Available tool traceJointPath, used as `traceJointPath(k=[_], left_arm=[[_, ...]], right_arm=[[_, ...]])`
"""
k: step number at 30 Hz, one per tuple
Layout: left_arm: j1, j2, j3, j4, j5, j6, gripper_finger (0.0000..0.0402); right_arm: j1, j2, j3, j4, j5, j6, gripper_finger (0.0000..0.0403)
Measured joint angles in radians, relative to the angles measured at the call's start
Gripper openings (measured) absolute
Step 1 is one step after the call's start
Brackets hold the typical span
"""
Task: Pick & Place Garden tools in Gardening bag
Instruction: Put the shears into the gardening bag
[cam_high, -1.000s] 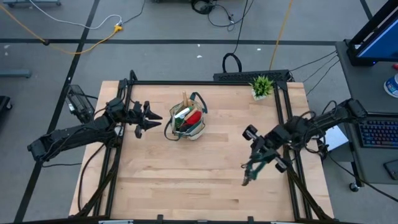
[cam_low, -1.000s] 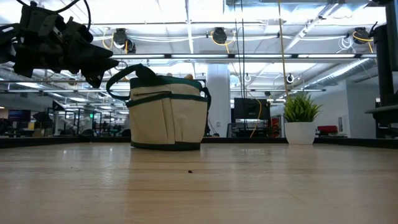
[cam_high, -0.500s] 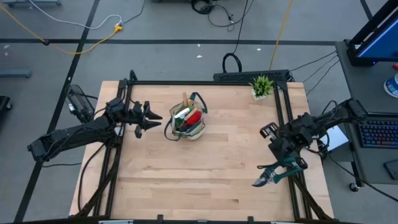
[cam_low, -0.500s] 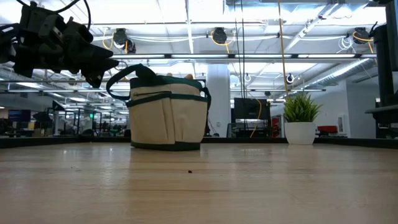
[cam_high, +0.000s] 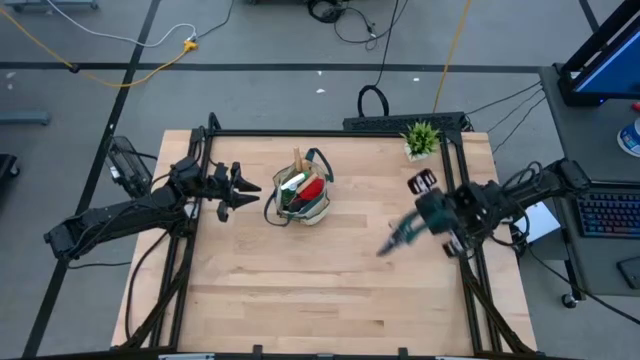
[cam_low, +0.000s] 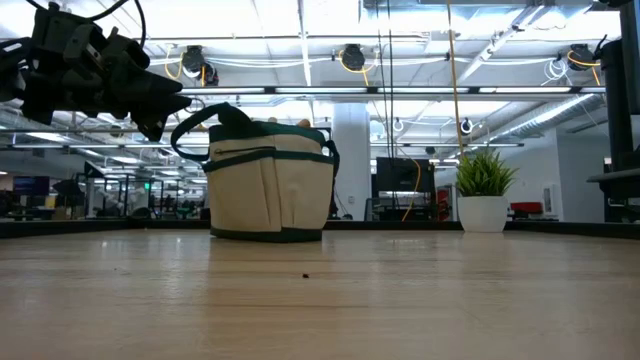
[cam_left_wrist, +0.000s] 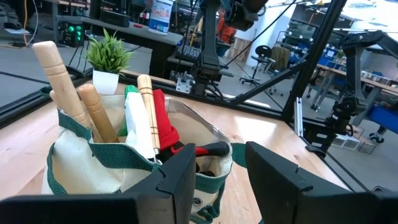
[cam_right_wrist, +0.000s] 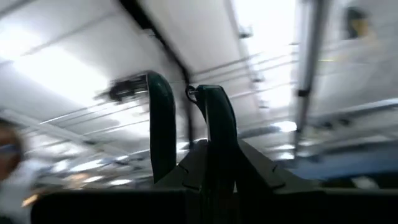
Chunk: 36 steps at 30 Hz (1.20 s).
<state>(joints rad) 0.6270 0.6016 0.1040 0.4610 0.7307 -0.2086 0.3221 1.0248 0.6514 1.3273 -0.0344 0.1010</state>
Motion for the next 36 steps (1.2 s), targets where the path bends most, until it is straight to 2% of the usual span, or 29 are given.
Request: traceJointPath(k=[8, 15, 29, 36], left_arm=[[0.000, 0.000, 0.000, 0.000, 0.000, 0.000, 0.0145], [0.000, 0.000, 0.000, 0.000, 0.000, -0.004, 0.0145], [0.000, 0.000, 0.000, 0.002, -0.035, -0.041, 0.0145], [0.000, 0.000, 0.000, 0.004, -0.036, -0.099, 0.0145]], right_arm=[[0.000, 0.000, 0.000, -0.002, 0.398, 0.011, 0.0044], [0.000, 0.000, 0.000, -0.107, 0.718, 0.010, 0.0044], [0.000, 0.000, 0.000, -0.363, 1.100, -0.068, 0.0044], [0.000, 0.000, 0.000, -0.504, 1.201, -0.087, 0.0044]])
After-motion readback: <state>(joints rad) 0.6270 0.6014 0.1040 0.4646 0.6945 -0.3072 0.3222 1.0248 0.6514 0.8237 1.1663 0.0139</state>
